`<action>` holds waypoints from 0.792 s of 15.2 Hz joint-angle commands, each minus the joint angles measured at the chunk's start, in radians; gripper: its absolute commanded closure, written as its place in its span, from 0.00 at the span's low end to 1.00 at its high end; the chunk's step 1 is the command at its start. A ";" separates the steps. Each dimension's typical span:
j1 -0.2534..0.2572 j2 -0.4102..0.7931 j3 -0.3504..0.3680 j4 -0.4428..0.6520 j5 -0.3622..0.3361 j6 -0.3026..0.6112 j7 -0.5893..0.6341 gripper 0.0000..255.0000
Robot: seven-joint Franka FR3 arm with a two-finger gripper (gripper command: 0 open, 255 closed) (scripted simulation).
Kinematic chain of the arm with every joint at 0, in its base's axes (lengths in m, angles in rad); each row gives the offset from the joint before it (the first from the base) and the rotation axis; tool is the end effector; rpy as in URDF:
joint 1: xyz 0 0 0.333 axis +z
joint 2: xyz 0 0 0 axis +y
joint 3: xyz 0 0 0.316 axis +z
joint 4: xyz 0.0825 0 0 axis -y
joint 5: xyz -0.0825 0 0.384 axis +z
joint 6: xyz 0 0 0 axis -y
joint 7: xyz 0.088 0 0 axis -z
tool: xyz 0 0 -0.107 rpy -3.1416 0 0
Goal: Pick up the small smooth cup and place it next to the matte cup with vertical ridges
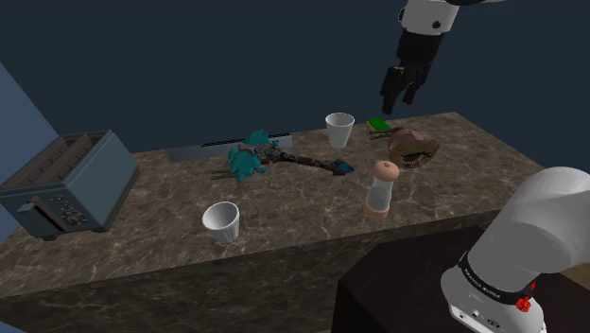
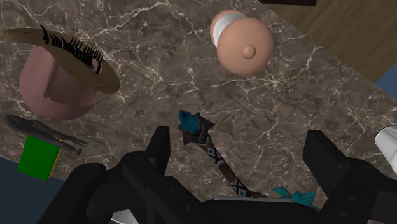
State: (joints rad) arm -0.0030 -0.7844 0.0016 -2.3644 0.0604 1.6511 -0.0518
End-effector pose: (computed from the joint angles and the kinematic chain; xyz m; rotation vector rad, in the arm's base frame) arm 0.3153 0.0057 0.5936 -3.0814 -0.0728 -0.1120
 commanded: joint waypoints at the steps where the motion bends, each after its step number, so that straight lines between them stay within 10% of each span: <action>1: 0.000 0.000 0.000 0.000 0.000 0.000 0.000 0.00; 12: -0.024 0.365 -0.149 0.115 -0.003 0.221 -0.175 0.00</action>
State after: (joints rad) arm -0.0254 -0.4555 -0.1328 -2.2653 0.0543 1.8551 -0.2079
